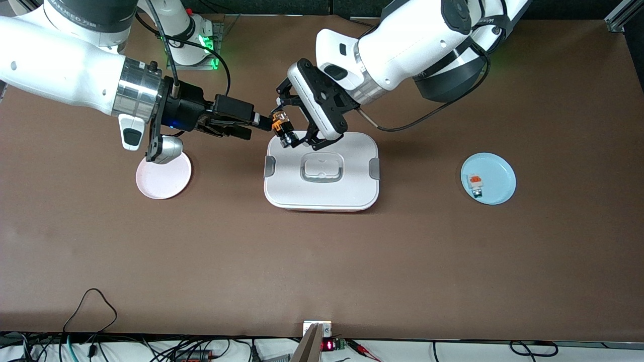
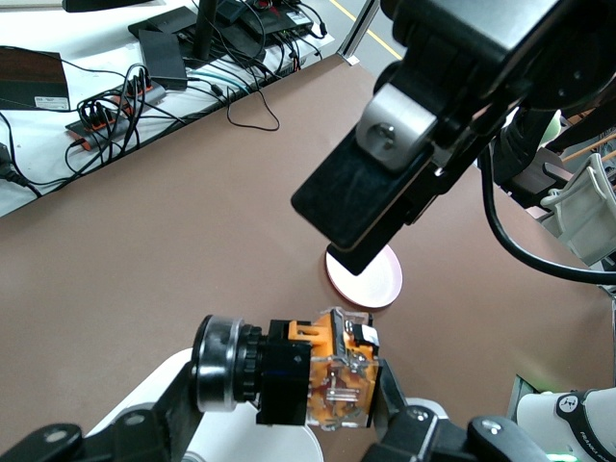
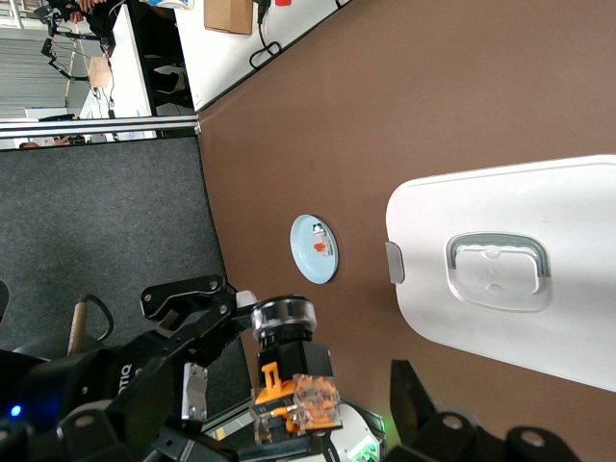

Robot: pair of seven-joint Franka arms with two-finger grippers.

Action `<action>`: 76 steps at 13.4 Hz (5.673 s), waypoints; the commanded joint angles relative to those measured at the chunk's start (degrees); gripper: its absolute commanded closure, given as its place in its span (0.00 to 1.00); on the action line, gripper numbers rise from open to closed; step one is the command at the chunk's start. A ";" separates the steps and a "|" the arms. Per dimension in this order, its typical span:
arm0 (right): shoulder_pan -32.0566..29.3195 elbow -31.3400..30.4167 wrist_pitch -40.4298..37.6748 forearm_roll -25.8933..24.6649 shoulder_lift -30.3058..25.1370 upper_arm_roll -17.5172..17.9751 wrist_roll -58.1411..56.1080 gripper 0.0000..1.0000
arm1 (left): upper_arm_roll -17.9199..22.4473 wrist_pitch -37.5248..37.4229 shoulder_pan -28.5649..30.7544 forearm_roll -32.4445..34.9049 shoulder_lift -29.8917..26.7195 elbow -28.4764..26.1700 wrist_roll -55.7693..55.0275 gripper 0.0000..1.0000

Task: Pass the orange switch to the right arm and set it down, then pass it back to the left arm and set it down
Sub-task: 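Carry the switch above the box toward the right gripper, then grasp the switch with the right gripper beside the left gripper, then open the left gripper and withdraw it while the right gripper carries the switch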

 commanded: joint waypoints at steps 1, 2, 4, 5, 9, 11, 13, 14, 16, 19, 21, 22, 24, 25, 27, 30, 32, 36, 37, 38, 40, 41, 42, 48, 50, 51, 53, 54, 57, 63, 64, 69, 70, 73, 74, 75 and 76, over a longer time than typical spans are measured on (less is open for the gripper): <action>0.15 0.79 -0.35 0.12 0.90 0.52 0.61 0.00 | -0.19 -0.32 0.56 -2.05 -1.06 -0.18 0.81 0.89; 0.33 0.79 -0.35 -0.50 1.25 0.52 0.61 0.00 | -0.19 -0.32 0.56 -2.05 -1.06 -0.18 0.81 0.89; 0.33 0.70 -0.35 -1.64 1.60 0.52 0.43 0.00 | -0.19 -0.32 0.56 -2.05 -1.06 -0.18 0.81 0.89; 0.33 0.61 -0.35 -1.82 1.69 0.52 0.43 0.00 | -0.19 -0.32 0.56 -1.96 -1.06 -0.18 0.81 0.89; 0.50 0.44 -0.35 -3.05 1.87 0.52 0.78 0.00 | -0.19 -0.41 0.65 -1.96 -1.06 -0.18 0.81 0.89; 0.85 0.44 -0.35 -3.49 1.87 0.52 0.96 0.00 | -0.19 -0.50 0.65 -1.96 -1.06 -0.18 0.72 0.89; 1.73 0.44 -0.35 -5.15 1.87 0.52 1.49 0.00 | -0.19 -0.50 0.56 -1.96 -1.06 -0.09 0.81 0.89; 1.74 0.44 -0.35 -5.34 1.87 0.61 1.49 0.00 | -0.19 -0.50 0.56 -1.96 -1.06 -0.18 0.81 0.89; 1.74 0.44 -0.35 -5.16 1.87 0.61 1.58 0.00 | -0.19 -0.50 0.65 -1.96 -1.06 -0.18 0.81 0.89; 1.74 0.61 -0.35 -4.90 1.87 0.61 1.58 0.00 | -0.19 -0.50 0.65 -1.96 -1.06 -0.18 0.81 0.89; 2.43 0.61 -0.35 -5.16 1.78 0.69 1.66 0.05 | -0.19 -0.50 0.65 -1.96 -1.06 -0.18 0.81 0.89; 2.87 0.70 -0.35 -5.16 1.78 0.69 1.75 0.08 | -0.19 -0.50 0.65 -1.96 -1.06 -0.18 0.81 0.89; 3.49 0.79 -0.27 -5.34 1.69 0.69 3.85 0.13 | -0.19 -0.50 0.65 -1.96 -1.06 -0.18 0.81 0.89; 3.84 0.79 0.08 -5.95 1.60 0.69 4.21 0.20 | -0.19 -0.50 0.65 -1.96 -1.06 -0.09 0.81 0.89; 3.84 0.79 0.26 -7.53 1.52 0.78 3.52 0.42 | -0.19 -0.50 0.65 -1.96 -1.06 -0.09 0.81 0.89; 3.67 1.05 0.44 -7.71 1.43 0.69 1.85 0.67 | -0.19 -0.50 0.65 -1.96 -1.06 -0.18 0.81 0.89; 3.41 1.23 0.26 -7.71 1.34 0.69 1.58 0.72 | -0.19 -0.50 0.65 -1.96 -1.06 -0.18 0.81 0.89; 3.49 1.23 0.35 -7.80 1.34 0.69 0.79 0.77 | -0.19 -0.50 0.65 -2.05 -1.06 -0.18 0.81 0.89; 3.41 1.23 0.26 -7.80 1.34 0.69 0.79 0.77 | -0.19 -0.50 0.65 -1.96 -1.06 -0.18 0.81 0.89; 3.41 1.23 0.26 -7.71 1.34 0.69 0.79 0.77 | -0.19 -0.50 0.65 -1.96 -1.06 -0.18 0.81 0.89; 3.49 1.23 0.35 -7.80 1.34 0.69 0.79 0.77 | -0.28 -0.59 0.65 -2.05 -1.06 -0.09 0.55 0.79; 3.49 1.23 0.35 -7.80 1.34 0.69 0.79 0.77 | -0.28 -0.94 0.74 -2.13 -1.06 -0.09 0.46 0.37; 3.49 1.23 0.35 -7.80 1.34 0.69 0.70 0.77 | -0.36 -1.38 1.00 -2.22 -1.24 -0.09 0.28 0.00; 3.41 1.23 0.26 -7.80 1.25 0.61 0.52 0.77 | -0.28 -5.23 1.97 -2.05 -2.47 -0.09 0.46 0.00; 3.14 1.23 -0.26 -7.80 1.25 0.43 0.43 0.77 | -0.01 -10.66 4.15 -1.43 -4.22 -0.27 0.37 0.00; 2.79 1.23 -0.35 -7.89 1.17 0.34 0.43 0.77 | 0.25 -14.18 5.56 -1.43 -5.45 -0.79 0.37 0.00; 1.57 0.62 -0.79 -8.06 0.46 0.34 0.00 0.77 | 0.69 -23.13 9.68 -1.34 -5.90 -0.71 0.54 0.00; 0.34 0.53 -2.45 -8.06 0.37 0.34 -1.40 0.77 | 0.78 -26.22 11.62 -1.26 -5.90 -0.71 0.46 0.00; -2.91 -0.26 -7.63 -13.93 0.37 0.34 -5.17 0.77 | 0.87 -29.49 16.90 8.18 -5.29 -1.32 0.46 0.00; -9.07 -5.71 -13.62 -24.31 -0.07 0.34 -18.19 0.77 | 4.99 -38.11 25.86 19.13 -5.46 -4.22 -0.07 0.00; -10.03 -6.32 -14.32 -25.89 -0.07 0.34 -18.63 0.77 | 5.87 -38.64 27.44 19.22 -5.72 -4.22 -0.16 0.00; -15.74 -10.98 -16.61 -35.91 -0.24 0.34 -32.22 0.77 | 6.32 -41.46 30.80 27.64 -7.04 -3.87 -13.31 0.00; -17.15 -11.86 -16.70 -38.10 -0.33 0.34 -36.70 0.77 | 6.05 -41.46 30.80 29.75 -7.13 -3.35 -15.34 0.00; -20.05 -14.85 -16.18 -43.55 -0.42 0.34 -48.22 0.77 | 6.31 -41.80 29.66 29.16 -10.01 -4.04 -15.98 0.00; -20.67 -15.64 -15.91 -46.01 -0.42 0.34 -52.52 0.77 | 8.58 -43.03 26.61 28.98 -11.60 -4.13 -15.98 0.00; -21.37 -16.52 -15.21 -47.86 -0.42 0.34 -57.35 0.77 | 13.39 -44.34 21.53 27.41 -12.74 -3.87 -15.98 0.00; -21.99 -17.48 -14.42 -48.40 -0.42 0.34 -62.27 0.77 | 19.35 -44.36 17.13 23.31 -14.15 -4.22 -15.80 0.00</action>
